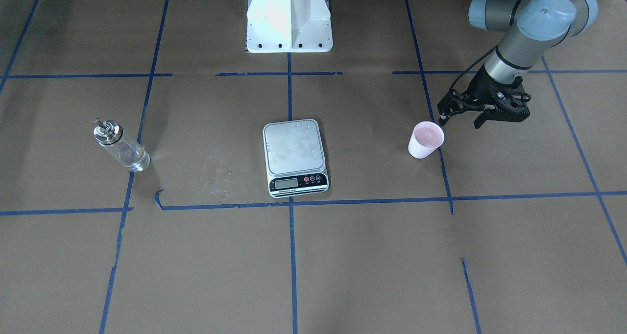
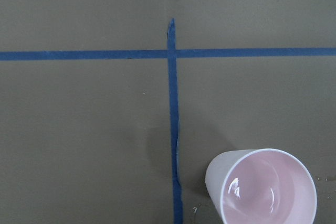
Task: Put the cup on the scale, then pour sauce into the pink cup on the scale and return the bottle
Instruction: 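Reach the left gripper down to the pink cup and grasp it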
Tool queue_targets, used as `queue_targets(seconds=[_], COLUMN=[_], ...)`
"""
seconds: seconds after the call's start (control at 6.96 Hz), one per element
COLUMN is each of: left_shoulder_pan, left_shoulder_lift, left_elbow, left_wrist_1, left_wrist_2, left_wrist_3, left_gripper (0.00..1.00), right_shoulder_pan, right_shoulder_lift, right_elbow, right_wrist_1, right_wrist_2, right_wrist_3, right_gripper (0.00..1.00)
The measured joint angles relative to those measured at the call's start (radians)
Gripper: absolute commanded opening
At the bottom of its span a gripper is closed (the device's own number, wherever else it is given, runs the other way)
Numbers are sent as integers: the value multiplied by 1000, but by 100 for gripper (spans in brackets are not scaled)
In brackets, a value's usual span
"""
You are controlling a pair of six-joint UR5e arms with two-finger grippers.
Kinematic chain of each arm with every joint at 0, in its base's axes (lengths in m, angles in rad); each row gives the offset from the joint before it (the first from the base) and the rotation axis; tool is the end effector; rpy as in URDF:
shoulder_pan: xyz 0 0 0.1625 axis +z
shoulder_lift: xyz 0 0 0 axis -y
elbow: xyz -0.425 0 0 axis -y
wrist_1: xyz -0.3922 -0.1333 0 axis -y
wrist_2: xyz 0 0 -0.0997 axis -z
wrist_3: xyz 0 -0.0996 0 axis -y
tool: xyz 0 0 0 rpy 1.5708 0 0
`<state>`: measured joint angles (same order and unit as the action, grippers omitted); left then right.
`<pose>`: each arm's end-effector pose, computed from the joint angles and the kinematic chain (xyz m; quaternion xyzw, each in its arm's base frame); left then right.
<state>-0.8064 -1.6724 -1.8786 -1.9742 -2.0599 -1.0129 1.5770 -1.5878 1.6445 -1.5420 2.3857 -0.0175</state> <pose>0.3080 -0.4462 0.4172 0.0692 0.4379 -0.0155 0.8962 0.0639 -0.4891 0.6248 0.0439 -0.3954 -0.0221 0.9172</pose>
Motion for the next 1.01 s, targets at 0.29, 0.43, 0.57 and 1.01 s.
queue_targets(seconds=[0.29,0.43,0.57,1.01], left_shoulder_pan=[10,13,16,35], left_shoulder_lift=[-49,-57,-59,-63], left_elbow=[57,70,78,92], left_wrist_1=[-1,-1,-2,-1], left_wrist_2=[4,4,4,4], left_wrist_3=[-9,-8,-5,-4], left_gripper=[97,91,79,16], right_shoulder_pan=[0,0,0,0], right_shoulder_lift=[1,2,2,2], right_elbow=[1,3,4,7], right_wrist_1=[0,0,0,0], right_wrist_2=[0,1,1,1], right_wrist_3=[1,2,2,2], right_gripper=[100,100,100,100])
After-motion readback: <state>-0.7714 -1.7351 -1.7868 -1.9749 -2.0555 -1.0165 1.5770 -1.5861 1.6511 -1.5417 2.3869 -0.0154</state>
